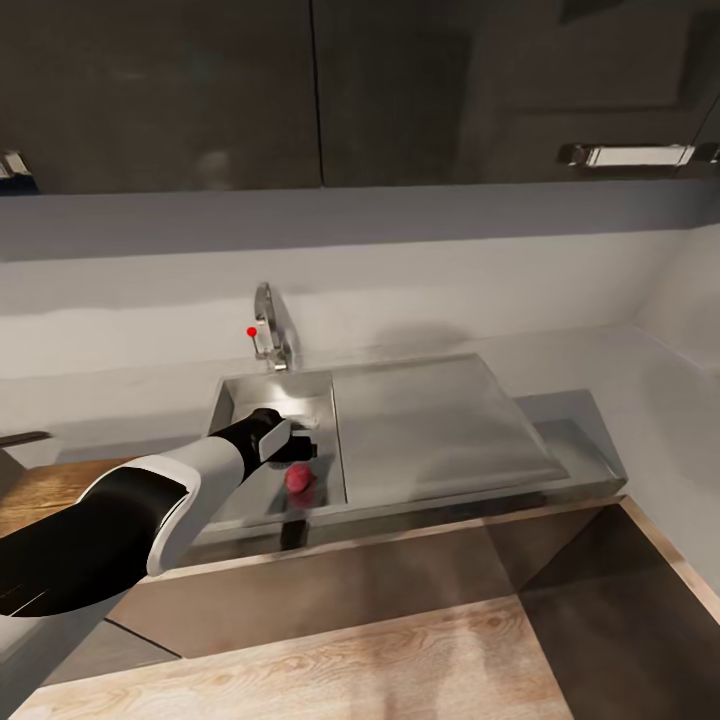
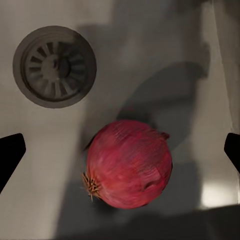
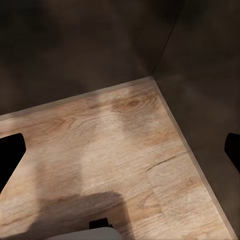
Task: In the kitchen, take the Vidalia onion out of the sink, dice it on the chopping board with the paring knife, put the diced onion into the bowl on the countertop, then place both the paring knife and the chopping board into the sink.
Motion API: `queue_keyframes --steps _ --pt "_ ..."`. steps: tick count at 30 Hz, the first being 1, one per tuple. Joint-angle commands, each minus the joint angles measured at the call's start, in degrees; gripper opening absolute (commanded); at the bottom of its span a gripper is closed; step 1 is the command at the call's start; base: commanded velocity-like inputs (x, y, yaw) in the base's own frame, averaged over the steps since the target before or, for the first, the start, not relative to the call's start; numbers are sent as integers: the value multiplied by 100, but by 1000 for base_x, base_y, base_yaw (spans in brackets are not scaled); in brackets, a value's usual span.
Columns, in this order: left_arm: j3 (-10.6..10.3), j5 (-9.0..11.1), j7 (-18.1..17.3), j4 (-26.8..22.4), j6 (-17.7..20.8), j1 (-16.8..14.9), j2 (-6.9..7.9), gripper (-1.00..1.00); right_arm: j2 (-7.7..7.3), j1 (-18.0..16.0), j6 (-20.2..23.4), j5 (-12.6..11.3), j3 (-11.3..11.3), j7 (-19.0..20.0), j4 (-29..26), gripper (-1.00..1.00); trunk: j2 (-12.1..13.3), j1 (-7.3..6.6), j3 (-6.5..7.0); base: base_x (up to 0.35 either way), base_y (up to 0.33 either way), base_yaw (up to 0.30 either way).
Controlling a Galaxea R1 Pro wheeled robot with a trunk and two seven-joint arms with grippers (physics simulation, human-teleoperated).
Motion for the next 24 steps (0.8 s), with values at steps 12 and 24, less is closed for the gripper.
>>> queue_keyframes --steps 12,24 --pt "-30 61 25 99 -1 -9 -3 100 5 -3 -6 63 -8 -59 -4 100 -12 3 -84 3 0 0" --pt "-30 61 25 106 -1 -7 -3 100 6 -3 -6 63 -7 -59 -4 100 -12 3 -157 0 0 0"
